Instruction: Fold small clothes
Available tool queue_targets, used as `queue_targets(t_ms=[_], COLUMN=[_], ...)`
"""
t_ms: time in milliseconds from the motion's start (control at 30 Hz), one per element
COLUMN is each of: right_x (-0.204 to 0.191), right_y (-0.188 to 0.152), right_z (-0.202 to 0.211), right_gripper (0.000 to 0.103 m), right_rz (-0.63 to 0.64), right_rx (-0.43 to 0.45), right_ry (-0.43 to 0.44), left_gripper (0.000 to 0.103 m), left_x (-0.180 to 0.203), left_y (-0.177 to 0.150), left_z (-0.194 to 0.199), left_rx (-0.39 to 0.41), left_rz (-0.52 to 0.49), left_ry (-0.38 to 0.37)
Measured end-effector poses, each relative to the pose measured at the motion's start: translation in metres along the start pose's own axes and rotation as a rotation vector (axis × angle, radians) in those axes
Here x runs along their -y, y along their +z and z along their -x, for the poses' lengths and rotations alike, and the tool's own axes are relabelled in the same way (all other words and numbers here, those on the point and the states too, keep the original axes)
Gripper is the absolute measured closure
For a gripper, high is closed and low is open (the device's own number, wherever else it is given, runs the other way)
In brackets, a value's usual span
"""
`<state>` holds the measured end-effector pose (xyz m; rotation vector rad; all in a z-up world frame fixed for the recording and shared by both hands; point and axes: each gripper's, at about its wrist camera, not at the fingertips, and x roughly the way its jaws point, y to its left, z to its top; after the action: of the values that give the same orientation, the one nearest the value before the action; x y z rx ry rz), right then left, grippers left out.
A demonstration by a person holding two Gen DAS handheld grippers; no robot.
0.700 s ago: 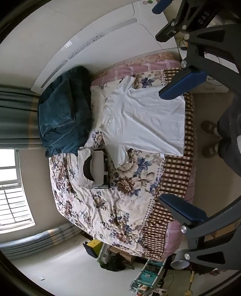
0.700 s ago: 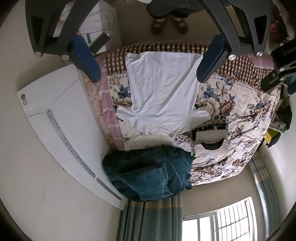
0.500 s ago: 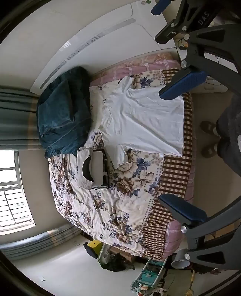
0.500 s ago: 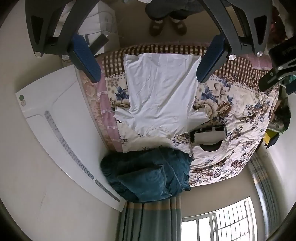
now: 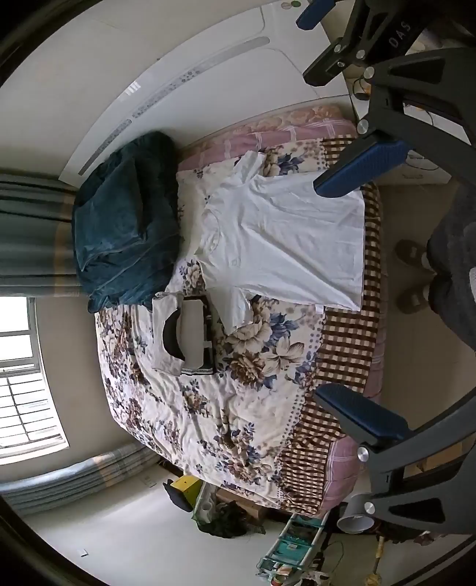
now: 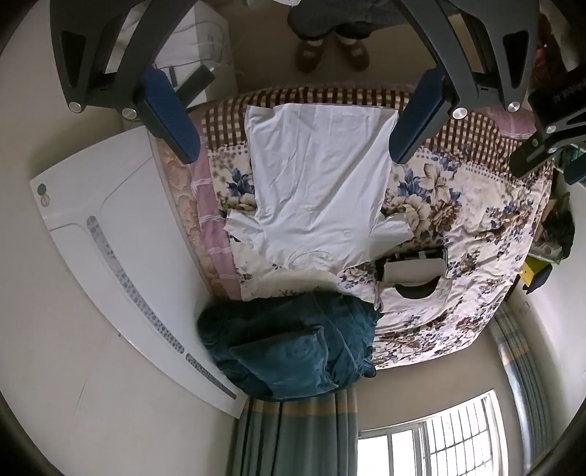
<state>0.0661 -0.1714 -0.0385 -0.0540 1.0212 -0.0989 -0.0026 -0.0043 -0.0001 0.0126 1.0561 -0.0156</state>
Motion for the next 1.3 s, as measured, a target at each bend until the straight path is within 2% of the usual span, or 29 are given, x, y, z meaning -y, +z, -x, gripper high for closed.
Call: queue_targets(t_ms=[767, 1300], right_x=[0.005, 0.004], right_y=[0.004, 0.021], right_z=[-0.002, -0.004], right_gripper=[0.000, 0.000], right_rz=[-0.001, -0.004], right_rx=[-0.004, 0.000], right_ry=[0.007, 0.014], left_gripper=[0.000, 0.000], left_x=[0.001, 0.004], left_y=[0.006, 0.008], left_z=[-0.002, -0.002], left_rx=[-0.002, 0.002], left_rz=[0.005, 0.005], left_ry=[-0.005, -0.002])
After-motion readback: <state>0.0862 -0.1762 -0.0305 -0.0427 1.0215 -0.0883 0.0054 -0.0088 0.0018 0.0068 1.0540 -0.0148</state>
